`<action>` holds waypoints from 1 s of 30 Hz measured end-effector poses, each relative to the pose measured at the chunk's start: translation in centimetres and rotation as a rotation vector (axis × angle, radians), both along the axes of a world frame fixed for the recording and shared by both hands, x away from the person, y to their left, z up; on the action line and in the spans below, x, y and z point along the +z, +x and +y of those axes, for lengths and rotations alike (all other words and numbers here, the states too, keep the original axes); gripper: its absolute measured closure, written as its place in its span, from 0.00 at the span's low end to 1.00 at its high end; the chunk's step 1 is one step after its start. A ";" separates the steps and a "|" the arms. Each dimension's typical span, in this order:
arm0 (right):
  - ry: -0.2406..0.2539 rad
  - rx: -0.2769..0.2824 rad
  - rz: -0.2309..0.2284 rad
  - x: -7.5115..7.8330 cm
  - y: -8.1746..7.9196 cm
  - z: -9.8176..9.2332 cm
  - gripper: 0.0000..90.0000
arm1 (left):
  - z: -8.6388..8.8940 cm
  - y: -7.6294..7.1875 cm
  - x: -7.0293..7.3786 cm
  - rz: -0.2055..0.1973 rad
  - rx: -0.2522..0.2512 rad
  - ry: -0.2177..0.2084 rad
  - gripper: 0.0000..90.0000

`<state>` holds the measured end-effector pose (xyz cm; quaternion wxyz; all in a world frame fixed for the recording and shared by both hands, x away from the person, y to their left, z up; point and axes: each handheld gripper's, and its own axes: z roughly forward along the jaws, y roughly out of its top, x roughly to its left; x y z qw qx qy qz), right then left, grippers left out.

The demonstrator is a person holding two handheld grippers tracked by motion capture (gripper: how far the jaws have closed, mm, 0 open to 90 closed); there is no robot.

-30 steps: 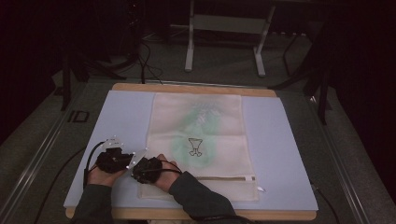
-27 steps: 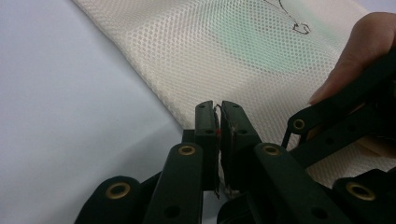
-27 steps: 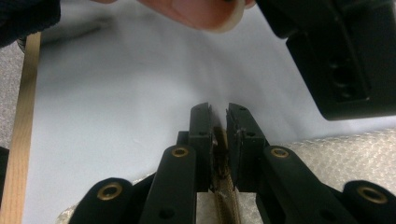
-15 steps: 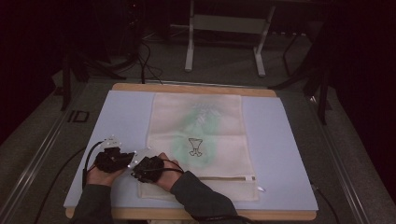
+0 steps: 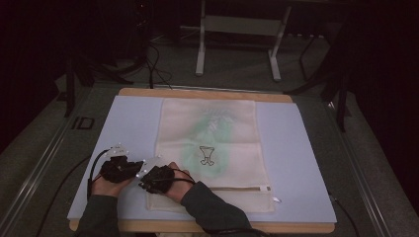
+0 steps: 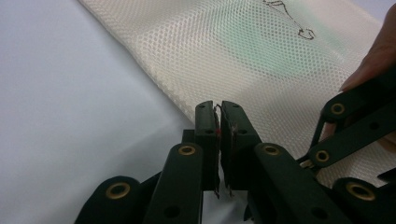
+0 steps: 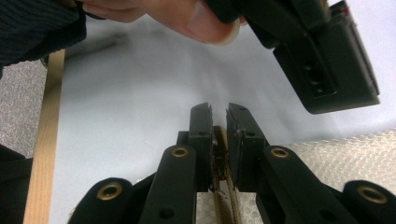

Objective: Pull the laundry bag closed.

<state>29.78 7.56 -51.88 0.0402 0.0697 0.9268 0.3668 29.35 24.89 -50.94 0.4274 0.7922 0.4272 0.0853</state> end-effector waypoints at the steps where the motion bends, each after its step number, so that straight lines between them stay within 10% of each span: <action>1: 0.000 0.000 0.000 0.0 0.0 0.0 0.90 | 0.0 0.0 0.0 0.000 0.000 -0.001 0.95; 30: 0.041 -0.006 0.021 0.4 -0.1 -3.0 0.90 | -0.1 0.0 0.0 0.002 -0.006 0.003 0.95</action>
